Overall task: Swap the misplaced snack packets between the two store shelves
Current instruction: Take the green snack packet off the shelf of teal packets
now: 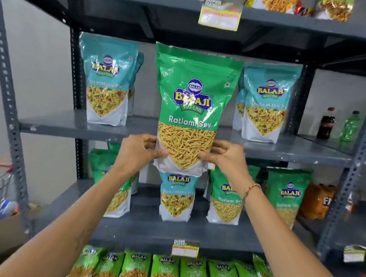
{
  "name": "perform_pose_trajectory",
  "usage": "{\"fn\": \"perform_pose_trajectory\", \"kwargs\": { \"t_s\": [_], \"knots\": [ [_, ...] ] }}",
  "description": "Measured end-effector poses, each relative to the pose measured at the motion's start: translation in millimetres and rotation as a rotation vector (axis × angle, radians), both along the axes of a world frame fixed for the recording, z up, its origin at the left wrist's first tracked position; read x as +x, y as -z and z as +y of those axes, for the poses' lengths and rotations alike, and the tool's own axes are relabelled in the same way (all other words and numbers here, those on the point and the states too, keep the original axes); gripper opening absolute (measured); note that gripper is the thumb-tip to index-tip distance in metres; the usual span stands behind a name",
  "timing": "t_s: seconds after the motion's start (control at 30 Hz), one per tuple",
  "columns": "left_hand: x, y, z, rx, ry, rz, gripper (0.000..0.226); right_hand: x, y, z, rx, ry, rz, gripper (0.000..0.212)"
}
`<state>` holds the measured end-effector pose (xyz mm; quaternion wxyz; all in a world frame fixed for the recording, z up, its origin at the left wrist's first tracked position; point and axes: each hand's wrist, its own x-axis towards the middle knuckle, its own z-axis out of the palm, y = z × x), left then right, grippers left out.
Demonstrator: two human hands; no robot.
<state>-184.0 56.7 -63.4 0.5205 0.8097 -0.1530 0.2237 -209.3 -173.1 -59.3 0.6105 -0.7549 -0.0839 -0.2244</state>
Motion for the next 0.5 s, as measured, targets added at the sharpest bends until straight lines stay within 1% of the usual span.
{"fn": "perform_pose_trajectory", "kwargs": {
  "t_s": [0.07,0.13,0.37,0.43,0.5],
  "knots": [
    [-12.5,22.6,3.1,-0.009,0.015,0.018,0.045,-11.9,22.2,5.3,-0.014,-0.001,0.002,0.04],
    [-20.5,46.1,7.1,-0.004,0.025,0.049,0.042,-20.0,45.1,11.5,-0.032,0.002,0.014,0.036],
    [-22.2,132.8,24.8,0.024,-0.013,0.244,0.06,-12.4,139.4,37.8,-0.102,0.047,0.12,0.036],
    [-17.8,152.2,27.9,0.034,-0.026,0.293,0.061,-2.7,165.1,44.3,-0.119,0.054,0.156,0.036],
    [-9.8,169.9,32.5,0.039,-0.037,0.353,0.061,10.7,190.6,50.0,-0.094,0.032,0.222,0.034]
  ]
}}
